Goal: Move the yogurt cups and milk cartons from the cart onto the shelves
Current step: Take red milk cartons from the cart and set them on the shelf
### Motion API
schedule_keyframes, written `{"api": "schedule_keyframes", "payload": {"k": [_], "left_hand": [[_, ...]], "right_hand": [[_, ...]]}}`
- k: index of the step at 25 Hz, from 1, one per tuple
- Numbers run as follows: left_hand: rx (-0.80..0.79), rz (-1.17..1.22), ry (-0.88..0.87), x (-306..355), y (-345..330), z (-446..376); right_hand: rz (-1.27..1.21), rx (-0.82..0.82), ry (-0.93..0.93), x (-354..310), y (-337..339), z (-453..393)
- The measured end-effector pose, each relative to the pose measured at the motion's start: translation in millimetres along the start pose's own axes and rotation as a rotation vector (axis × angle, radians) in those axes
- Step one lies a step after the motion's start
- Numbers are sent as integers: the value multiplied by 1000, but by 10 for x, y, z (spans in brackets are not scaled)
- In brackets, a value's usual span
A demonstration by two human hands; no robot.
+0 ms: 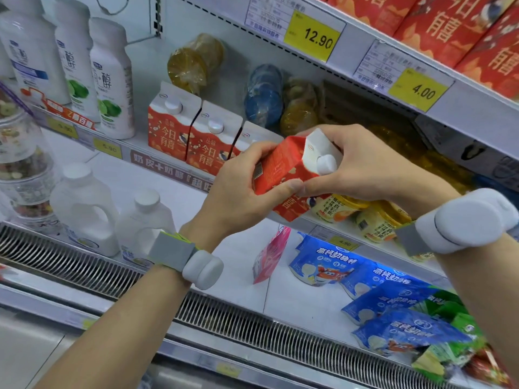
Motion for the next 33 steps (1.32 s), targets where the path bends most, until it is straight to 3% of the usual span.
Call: {"api": "schedule_keyframes", "payload": {"k": [4, 7, 14, 33], "left_hand": [[219, -56, -100, 35, 147, -6], [331, -242, -86, -21, 185, -18], [221, -442, -134, -59, 23, -44], [127, -559, -65, -116, -37, -53]], "right_hand": [[125, -26, -64, 122, -67, -18], [190, -73, -89, 203, -188, -53], [275, 24, -112, 306, -223, -287], [348, 41, -156, 406, -341, -547]]}}
Point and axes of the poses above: each hand's wrist, its own z-axis away from the middle knuckle, its own y-axis out of the back of the hand, x = y × z, the point moved 6 cm from there along -z, towards the middle knuckle, and after that the axes turned 11 degrees about -z, right-handed, at the moved point
